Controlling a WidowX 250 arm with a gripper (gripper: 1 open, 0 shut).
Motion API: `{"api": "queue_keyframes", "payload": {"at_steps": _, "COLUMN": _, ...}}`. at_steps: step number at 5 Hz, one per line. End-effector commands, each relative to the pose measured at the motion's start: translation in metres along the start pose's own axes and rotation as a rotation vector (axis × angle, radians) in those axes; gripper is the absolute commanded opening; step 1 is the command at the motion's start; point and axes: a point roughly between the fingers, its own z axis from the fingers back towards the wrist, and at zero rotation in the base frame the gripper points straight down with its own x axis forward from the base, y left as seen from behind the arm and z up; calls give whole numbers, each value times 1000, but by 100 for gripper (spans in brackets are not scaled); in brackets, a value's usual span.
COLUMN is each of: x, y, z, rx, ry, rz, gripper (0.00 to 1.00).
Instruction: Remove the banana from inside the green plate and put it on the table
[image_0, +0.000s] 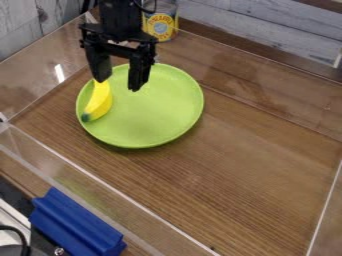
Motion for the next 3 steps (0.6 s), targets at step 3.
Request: {"api": "queue_keyframes", "payload": {"at_steps": 3, "x": 4, "y": 13, "z": -6, "rx": 5, "ry": -13, "rz": 11, "gripper": 100}}
